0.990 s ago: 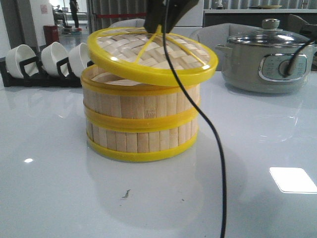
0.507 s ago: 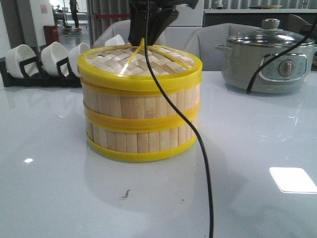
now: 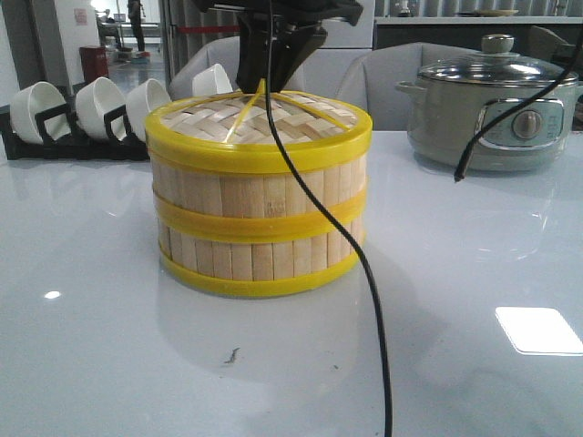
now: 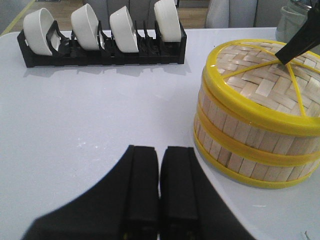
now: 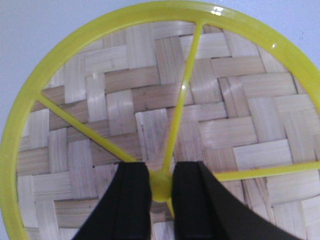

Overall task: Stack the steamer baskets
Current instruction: 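Carry the lid over the stack and lower it onto the top basket, then open the right gripper and raise it off the lid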

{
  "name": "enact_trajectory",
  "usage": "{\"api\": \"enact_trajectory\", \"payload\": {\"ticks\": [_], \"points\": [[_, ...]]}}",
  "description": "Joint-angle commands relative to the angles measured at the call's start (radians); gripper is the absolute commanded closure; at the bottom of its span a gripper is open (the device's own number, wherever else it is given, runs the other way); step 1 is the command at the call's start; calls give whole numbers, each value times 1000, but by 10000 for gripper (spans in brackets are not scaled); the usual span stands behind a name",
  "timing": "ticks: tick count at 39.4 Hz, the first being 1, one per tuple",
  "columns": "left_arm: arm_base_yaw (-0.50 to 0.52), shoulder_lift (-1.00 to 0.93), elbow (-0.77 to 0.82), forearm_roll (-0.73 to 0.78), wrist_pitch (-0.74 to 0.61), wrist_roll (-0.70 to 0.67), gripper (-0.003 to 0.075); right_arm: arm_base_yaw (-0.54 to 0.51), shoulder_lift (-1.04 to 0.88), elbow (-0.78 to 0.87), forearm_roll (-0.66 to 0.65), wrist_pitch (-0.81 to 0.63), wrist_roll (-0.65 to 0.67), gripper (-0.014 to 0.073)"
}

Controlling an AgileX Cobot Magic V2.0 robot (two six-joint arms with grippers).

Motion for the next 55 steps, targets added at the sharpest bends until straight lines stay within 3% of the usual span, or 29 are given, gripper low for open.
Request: {"api": "enact_trajectory", "payload": {"ticks": [1,8,16,19,32,43,48,55], "points": [[-5,0,-29,-10,-89,-8,633,-2,-60,-34,5,-66,-3,536],[-5,0,-29,-10,-89,-8,633,-2,-60,-34,5,-66,-3,508],[-5,0,-29,-10,-89,-8,633,-2,-60,-34,5,-67,-3,186],[-5,0,-29,-10,-89,-8,633,-2,-61,-34,5,-72,-3,106],[-5,0,-29,-10,-89,-8,633,-1,-107,-40,-45,-116,-3,107],[-5,0,-29,-10,-89,-8,633,-4,-230,1,-197,-203,-3,107],[-5,0,-29,-10,-89,-8,633,-29,-338,123,-203,-303,-3,107],[-5,0,-29,-10,-89,-8,633,-92,-547,432,-203,-459,-3,107]]}}
